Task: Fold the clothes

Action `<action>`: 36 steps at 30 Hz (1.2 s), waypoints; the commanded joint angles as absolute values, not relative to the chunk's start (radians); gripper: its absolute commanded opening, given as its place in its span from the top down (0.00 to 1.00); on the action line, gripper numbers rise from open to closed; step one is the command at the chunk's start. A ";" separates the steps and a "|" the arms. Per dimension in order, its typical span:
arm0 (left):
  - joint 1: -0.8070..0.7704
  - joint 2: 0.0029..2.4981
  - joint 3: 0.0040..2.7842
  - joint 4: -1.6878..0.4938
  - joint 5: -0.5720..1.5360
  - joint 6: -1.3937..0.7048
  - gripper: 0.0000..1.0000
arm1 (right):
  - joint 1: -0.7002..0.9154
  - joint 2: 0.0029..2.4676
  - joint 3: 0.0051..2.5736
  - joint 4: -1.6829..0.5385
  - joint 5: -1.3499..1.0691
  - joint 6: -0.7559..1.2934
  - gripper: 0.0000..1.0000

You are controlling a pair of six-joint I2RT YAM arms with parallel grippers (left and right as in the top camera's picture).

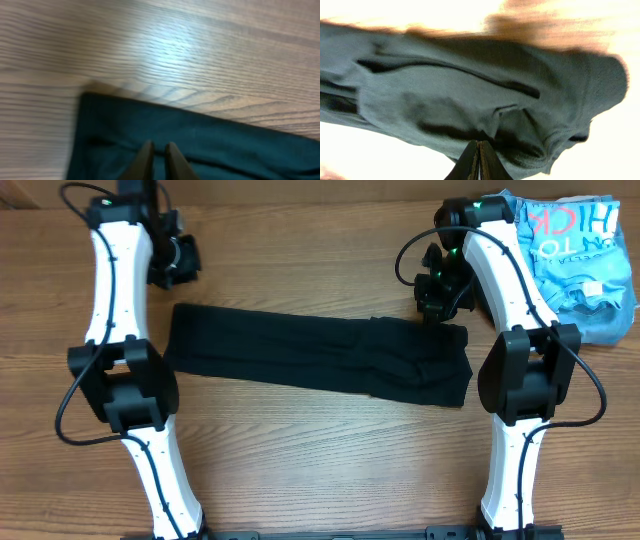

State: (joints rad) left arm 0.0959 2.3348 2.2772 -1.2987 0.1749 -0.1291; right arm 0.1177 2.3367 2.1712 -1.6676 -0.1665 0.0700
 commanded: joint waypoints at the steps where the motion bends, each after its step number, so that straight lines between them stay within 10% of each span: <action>1: 0.026 2.336 2.093 -1.200 0.212 -0.127 0.93 | 0.125 2.319 2.028 -1.651 -0.159 0.100 0.96; 20: 0.033 2.336 1.726 -0.575 -0.019 -0.110 0.88 | 0.125 2.319 1.708 -0.865 -0.159 0.128 0.96; 30: 0.052 2.320 2.197 -0.974 0.004 -0.120 0.71 | 0.125 2.319 2.138 -1.073 -0.162 0.077 0.96; 36: 0.035 2.336 2.077 -0.990 0.221 -0.120 0.88 | 0.140 2.319 2.148 -1.142 -0.338 -0.136 0.96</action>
State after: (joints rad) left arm 0.0475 2.3234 2.1822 -1.0660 0.1345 -0.1089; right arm 0.1226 2.3280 2.1288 -1.1515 -0.2607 0.0040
